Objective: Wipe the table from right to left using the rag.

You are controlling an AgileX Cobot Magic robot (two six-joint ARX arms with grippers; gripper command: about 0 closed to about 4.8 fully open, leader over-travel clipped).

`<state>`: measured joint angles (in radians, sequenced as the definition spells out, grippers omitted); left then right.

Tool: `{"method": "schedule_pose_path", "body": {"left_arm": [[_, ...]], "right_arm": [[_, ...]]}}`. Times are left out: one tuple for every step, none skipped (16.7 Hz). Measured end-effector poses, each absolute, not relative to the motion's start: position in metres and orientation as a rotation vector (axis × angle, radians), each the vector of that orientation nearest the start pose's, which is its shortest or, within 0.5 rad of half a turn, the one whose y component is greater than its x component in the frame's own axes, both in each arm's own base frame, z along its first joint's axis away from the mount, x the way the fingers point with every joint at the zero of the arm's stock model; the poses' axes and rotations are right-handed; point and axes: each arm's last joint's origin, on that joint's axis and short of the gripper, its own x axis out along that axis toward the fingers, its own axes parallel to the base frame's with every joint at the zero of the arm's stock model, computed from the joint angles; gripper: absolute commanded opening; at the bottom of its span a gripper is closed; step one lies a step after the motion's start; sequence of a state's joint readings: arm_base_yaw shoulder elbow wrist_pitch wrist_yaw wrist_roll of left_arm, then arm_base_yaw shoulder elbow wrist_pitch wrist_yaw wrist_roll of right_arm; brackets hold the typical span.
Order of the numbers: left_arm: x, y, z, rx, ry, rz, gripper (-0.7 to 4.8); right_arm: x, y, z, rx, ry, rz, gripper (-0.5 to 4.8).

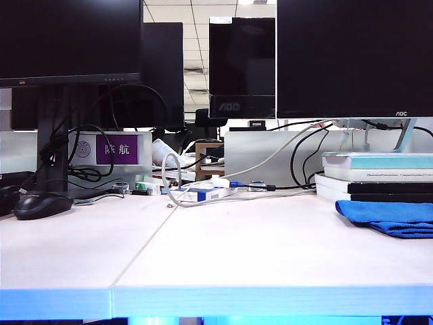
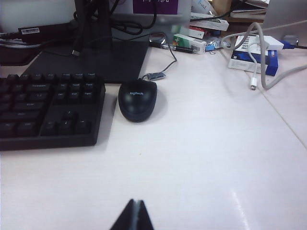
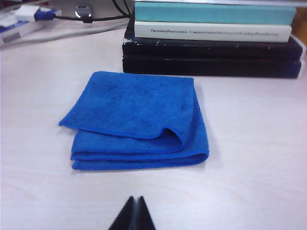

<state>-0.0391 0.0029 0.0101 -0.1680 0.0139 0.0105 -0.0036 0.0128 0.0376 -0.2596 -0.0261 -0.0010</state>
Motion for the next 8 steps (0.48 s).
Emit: {"method": "schedule_pose_path", "body": {"left_arm": [[0.0959, -0.0042, 0.1505, 0.012, 0.161, -0.054, -0.02], [0.0959, -0.0042, 0.1505, 0.012, 0.161, -0.054, -0.02], [0.0959, -0.0042, 0.1505, 0.009, 0.161, -0.054, -0.03], [0.0959, -0.0042, 0.1505, 0.008, 0.161, -0.054, -0.05], [0.0959, -0.0042, 0.1505, 0.005, 0.161, -0.054, -0.05], [0.0960, -0.0042, 0.1509, 0.001, 0.157, -0.054, -0.05], [0.0965, -0.0042, 0.1538, -0.074, 0.125, -0.051, -0.05], [0.0969, -0.0041, 0.1599, -0.159, 0.069, -0.045, -0.05]], "right_arm": [[0.0935, 0.0004, 0.1504, 0.018, 0.235, 0.020, -0.01], [0.0935, 0.0004, 0.1504, 0.021, 0.235, 0.019, -0.01], [0.0935, 0.0003, 0.1504, 0.022, 0.235, 0.017, -0.01], [0.0935, 0.0003, 0.1504, 0.023, 0.235, 0.017, -0.01], [0.0935, 0.0003, 0.1504, 0.024, 0.235, 0.016, -0.01], [0.0937, 0.0003, 0.1509, 0.026, 0.227, 0.016, -0.02], [0.0947, 0.0002, 0.1529, 0.078, 0.195, 0.006, -0.02], [0.0952, -0.0006, 0.1590, 0.153, 0.143, -0.024, -0.02]]}}
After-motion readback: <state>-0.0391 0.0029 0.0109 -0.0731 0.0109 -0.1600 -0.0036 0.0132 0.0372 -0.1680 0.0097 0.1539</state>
